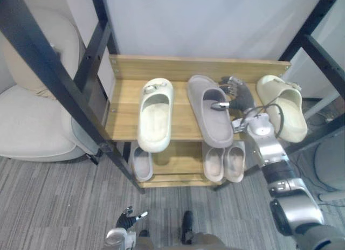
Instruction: Organize the slippers on the shoe rack
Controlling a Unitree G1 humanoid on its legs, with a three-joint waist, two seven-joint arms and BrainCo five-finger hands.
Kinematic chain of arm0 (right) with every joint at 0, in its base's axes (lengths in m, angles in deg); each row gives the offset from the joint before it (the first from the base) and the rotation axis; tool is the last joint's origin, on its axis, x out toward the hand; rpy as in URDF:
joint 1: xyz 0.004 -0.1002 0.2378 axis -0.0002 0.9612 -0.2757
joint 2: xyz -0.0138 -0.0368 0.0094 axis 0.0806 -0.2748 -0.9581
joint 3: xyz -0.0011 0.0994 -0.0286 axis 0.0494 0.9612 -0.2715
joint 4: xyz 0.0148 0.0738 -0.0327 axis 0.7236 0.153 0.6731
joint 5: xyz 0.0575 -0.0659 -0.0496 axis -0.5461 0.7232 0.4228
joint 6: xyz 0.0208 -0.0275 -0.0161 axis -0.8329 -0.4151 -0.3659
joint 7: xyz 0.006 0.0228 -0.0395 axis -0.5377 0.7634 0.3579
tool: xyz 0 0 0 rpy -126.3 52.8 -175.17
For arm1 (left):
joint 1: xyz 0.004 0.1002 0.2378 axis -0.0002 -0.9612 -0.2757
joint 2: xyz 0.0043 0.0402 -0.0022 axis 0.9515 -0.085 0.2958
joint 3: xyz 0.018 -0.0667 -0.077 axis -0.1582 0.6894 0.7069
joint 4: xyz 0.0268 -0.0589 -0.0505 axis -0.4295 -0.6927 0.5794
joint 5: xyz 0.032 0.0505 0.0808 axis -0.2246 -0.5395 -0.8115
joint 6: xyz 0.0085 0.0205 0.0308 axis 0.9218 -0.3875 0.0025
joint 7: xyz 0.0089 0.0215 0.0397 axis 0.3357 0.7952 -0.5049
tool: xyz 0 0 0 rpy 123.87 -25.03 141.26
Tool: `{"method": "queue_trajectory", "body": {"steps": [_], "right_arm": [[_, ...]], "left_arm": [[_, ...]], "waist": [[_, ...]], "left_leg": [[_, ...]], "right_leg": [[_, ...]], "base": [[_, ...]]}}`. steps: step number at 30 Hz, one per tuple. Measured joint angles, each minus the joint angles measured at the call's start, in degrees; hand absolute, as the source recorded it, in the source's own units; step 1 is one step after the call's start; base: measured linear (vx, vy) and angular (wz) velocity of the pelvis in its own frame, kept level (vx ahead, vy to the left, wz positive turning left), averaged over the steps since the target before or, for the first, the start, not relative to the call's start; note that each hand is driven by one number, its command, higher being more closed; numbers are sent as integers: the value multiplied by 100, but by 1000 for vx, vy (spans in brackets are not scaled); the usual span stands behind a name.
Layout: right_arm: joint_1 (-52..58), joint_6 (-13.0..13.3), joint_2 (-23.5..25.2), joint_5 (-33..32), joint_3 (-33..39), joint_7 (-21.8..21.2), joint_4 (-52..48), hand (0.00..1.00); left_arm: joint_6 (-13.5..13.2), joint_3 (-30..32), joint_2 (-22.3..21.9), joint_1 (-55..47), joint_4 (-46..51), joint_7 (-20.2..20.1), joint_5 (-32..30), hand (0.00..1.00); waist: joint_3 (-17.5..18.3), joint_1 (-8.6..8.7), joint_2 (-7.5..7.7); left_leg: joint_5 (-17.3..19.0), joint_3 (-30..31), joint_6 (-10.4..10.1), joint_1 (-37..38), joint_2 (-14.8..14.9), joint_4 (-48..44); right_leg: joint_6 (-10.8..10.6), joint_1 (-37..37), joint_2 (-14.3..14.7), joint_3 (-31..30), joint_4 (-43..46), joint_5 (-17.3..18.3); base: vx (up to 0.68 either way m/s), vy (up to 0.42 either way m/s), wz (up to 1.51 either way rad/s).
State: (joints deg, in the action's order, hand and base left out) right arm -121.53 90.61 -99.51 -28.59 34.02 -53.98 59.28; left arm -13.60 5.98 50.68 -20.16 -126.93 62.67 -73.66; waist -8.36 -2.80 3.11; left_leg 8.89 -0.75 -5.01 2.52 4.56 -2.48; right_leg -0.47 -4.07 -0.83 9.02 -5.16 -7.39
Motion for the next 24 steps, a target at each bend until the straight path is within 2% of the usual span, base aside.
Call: {"method": "queue_trajectory", "body": {"steps": [9,14,24], "right_arm": [[24,122,10,-25,6,4,-66,100],[356,173,71,-55,36,53,-510,100],[1269,206,717,-63,198,54,-1486,100]], "left_arm": [[0,9,4,0,9,-1,-1,0],[-2,10,6,0,14,0,-5,0],[2,15,10,6,19,-1,-56,0]], "waist": [[-12,-5,23],[-16,-5,33],[-29,-10,60]], "left_leg": [[-23,-22,-3,57,-2,66],[-25,-14,0,99,0,104],[1,57,60,270,-29,156]], "right_leg": [[-16,13,-1,-18,1,12],[-20,43,0,3,2,15],[-107,214,-37,29,1,84]], "base": [[4,3,-1],[33,18,1],[40,34,5]]}}
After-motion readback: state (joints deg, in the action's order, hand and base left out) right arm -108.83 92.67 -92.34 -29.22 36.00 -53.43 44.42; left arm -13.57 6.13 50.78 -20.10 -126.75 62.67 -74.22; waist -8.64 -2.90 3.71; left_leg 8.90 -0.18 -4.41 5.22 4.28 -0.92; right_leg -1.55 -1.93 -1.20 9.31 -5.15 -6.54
